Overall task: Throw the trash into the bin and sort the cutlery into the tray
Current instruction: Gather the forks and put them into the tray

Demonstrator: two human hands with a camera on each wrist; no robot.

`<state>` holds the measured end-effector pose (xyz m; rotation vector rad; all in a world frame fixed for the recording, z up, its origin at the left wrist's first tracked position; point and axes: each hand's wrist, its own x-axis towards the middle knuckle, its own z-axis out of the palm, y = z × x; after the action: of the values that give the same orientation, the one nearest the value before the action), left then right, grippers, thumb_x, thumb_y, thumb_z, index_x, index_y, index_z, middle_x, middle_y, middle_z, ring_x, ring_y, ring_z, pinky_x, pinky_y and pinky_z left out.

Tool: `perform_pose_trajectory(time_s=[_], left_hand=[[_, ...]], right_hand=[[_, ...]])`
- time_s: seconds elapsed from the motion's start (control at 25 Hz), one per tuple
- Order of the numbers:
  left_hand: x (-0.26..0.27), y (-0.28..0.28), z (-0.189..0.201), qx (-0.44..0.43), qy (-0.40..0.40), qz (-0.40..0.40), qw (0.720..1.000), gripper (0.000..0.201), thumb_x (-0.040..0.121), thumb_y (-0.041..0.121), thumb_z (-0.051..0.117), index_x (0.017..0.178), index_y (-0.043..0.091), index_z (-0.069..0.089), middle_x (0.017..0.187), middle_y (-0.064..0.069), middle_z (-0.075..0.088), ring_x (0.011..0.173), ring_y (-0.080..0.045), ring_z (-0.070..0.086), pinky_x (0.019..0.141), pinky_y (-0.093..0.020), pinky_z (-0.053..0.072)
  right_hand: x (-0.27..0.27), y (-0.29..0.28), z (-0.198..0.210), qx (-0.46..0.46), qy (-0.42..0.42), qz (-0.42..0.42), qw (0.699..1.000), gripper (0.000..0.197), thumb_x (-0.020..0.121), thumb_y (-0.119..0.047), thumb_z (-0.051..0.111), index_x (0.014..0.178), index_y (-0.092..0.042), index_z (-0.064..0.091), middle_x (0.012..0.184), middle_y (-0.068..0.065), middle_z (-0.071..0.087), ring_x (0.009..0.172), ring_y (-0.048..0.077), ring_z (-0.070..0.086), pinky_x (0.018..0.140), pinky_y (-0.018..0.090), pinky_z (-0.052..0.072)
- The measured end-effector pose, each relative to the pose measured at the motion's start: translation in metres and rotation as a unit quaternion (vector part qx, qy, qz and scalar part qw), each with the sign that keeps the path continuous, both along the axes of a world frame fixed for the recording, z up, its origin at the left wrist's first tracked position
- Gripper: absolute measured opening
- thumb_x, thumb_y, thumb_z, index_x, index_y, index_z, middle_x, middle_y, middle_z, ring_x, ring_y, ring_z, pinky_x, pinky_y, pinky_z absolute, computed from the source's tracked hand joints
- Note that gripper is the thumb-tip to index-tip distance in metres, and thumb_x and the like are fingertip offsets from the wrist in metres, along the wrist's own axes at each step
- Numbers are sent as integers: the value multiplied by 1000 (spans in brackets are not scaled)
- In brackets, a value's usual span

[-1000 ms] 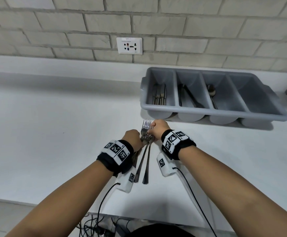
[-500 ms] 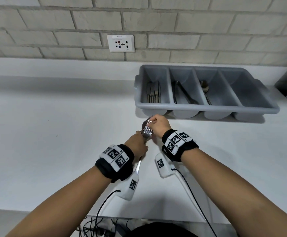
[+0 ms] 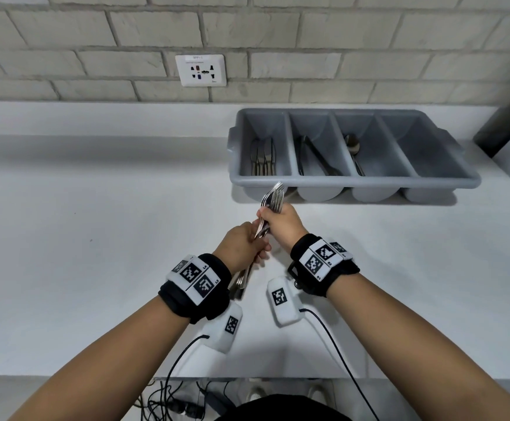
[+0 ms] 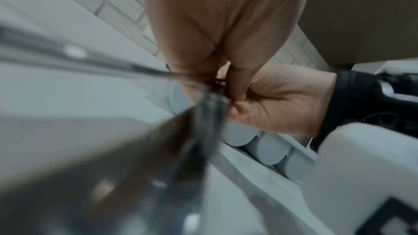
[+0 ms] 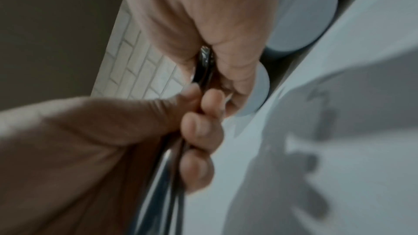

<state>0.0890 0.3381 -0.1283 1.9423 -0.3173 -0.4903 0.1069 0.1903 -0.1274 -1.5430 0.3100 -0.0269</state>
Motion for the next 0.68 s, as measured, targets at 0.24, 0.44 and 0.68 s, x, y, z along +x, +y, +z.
perform_pose_trajectory(time_s=[0.24,0.44,0.68], left_hand=[[-8,-6,15,-141,165,-86,972,32,107,32,54,131,11,59,90,-9,62,65,-18,61,53,-30,55],[-13,-44,38,-26,-31,-81,996,27,109,26,39,127,14,55,93,-15,55,66,-31,54,53,-35,44],[-1,-115,83,-65,-77,-56,993,17,105,27,41,99,20,55,75,-3,47,59,-19,40,54,-36,35]], right_hand=[[11,-38,44,44,-39,-61,996,3,107,-9,46,109,-11,48,81,13,56,64,24,58,61,39,56],[11,-72,63,135,-39,-97,985,13,106,-17,59,113,-9,52,88,12,61,69,24,63,69,44,61],[-28,-147,106,19,-74,-10,997,29,103,-48,62,122,-26,61,106,4,69,90,19,69,81,37,58]])
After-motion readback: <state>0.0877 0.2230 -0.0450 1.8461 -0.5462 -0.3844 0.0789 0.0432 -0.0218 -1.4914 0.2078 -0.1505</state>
